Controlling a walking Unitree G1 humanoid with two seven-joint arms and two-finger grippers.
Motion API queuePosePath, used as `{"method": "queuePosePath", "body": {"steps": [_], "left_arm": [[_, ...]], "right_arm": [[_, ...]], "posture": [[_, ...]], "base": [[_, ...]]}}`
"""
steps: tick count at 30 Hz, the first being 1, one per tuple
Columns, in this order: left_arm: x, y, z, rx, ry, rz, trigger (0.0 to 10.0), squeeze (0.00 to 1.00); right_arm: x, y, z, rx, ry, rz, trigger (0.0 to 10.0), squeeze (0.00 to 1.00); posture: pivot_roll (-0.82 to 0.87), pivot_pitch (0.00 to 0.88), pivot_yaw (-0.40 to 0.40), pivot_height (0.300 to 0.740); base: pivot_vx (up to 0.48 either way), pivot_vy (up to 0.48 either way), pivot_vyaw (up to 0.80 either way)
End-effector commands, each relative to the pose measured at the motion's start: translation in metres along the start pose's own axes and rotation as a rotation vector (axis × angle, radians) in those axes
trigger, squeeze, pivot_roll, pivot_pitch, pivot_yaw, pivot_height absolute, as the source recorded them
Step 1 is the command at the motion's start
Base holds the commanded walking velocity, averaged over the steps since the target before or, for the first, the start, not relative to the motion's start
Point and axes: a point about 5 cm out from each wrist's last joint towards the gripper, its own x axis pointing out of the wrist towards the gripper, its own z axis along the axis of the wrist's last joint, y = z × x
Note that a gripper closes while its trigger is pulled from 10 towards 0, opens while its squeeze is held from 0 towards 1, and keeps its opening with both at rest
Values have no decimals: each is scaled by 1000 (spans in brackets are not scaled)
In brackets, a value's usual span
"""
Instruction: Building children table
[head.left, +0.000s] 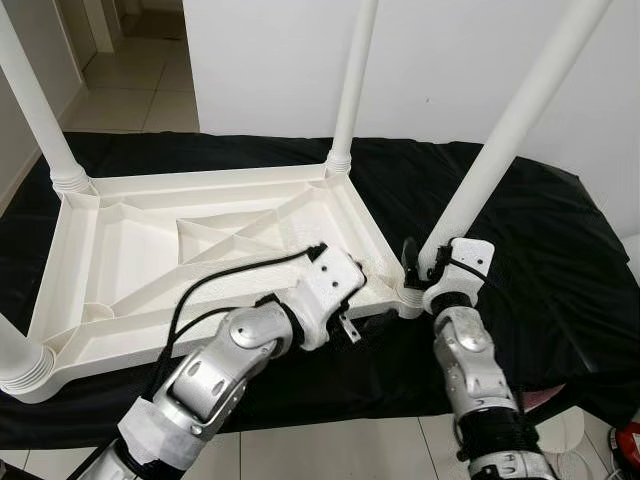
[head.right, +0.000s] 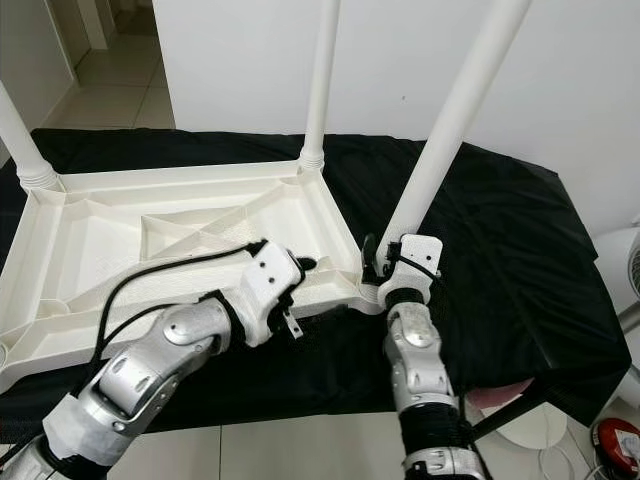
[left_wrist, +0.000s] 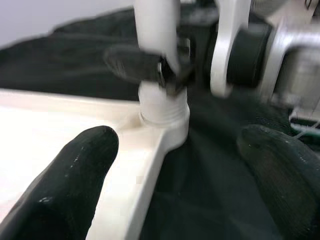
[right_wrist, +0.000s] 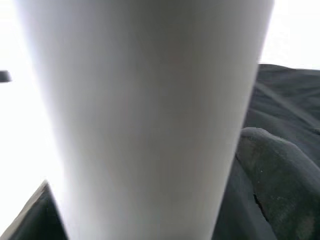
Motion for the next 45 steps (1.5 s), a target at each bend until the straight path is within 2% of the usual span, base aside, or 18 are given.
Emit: {"method": "queuePosePath", "body": {"steps": [1,7,10,12,13,18,24,26,35,36,37,38,40,41,43,44,45], "left_arm": [[1,-4,-6,-2,34,-31,10000,0],[2,-5,-10,-12,47,-33,10000,0],[2,-4,-11,-12,53,-33,10000,0],[2,-4,-11,-12,53,-33,10000,0],[2,-4,-11,-8,54,-33,10000,0],[2,-2,-9,4,52,-32,10000,0],[2,2,-8,13,52,-25,10000,0],[2,4,-6,16,47,-20,10000,0],[3,1,-2,18,33,-36,10000,0],[3,0,-2,19,32,-40,10000,0],[3,0,-2,19,32,-40,10000,0],[3,0,-2,20,31,-42,10000,0],[3,0,-2,20,31,-42,10000,0],[4,-1,-1,18,28,-46,10000,0],[4,-1,-1,17,28,-47,10000,0],[4,-1,-1,16,26,-48,10000,0],[4,-1,0,16,25,-50,10000,0]], "right_arm": [[-3,-6,-6,5,29,10,10000,0],[-5,-11,-8,-15,42,119,10000,0],[-7,-15,-7,-46,38,237,10000,0],[-7,-15,-7,-46,38,237,10000,0],[-7,-18,-6,-56,39,299,10000,0],[-5,-27,-3,-73,54,402,10000,0],[-4,-30,-1,-81,67,460,10000,0],[-3,-33,1,-98,78,527,10000,0],[0,-33,-1,-146,112,625,10000,0],[1,-32,-3,-159,118,636,9294,0],[1,-32,-3,-159,118,636,9294,0],[2,-31,-4,-161,125,650,7765,0],[2,-31,-4,-161,125,650,7765,0],[4,-27,-8,-163,141,674,5137,0],[5,-26,-9,-163,146,683,5137,0],[5,-24,-10,-162,149,687,4078,0],[6,-22,-12,-160,151,694,4000,0]], "posture": [[-1,0,-72,740],[-6,0,-65,740],[-7,0,-62,740],[-7,0,-62,740],[-7,0,-62,740],[-4,0,-67,740],[-5,0,-66,740],[-6,0,-61,740],[-9,0,-55,740],[-9,0,-55,740],[-9,0,-55,740],[-9,0,-55,740],[-9,0,-55,740],[-8,0,-57,740],[-8,0,-57,740],[-7,0,-58,740],[-7,0,-58,740]], "base": [[0,0,0],[0,0,0],[0,0,0],[0,0,0],[0,0,0],[0,0,0],[0,0,0],[0,0,0],[0,0,0],[0,0,0],[0,0,0],[0,0,0],[0,0,0],[0,0,0],[0,0,0],[0,0,0],[0,0,0]]}}
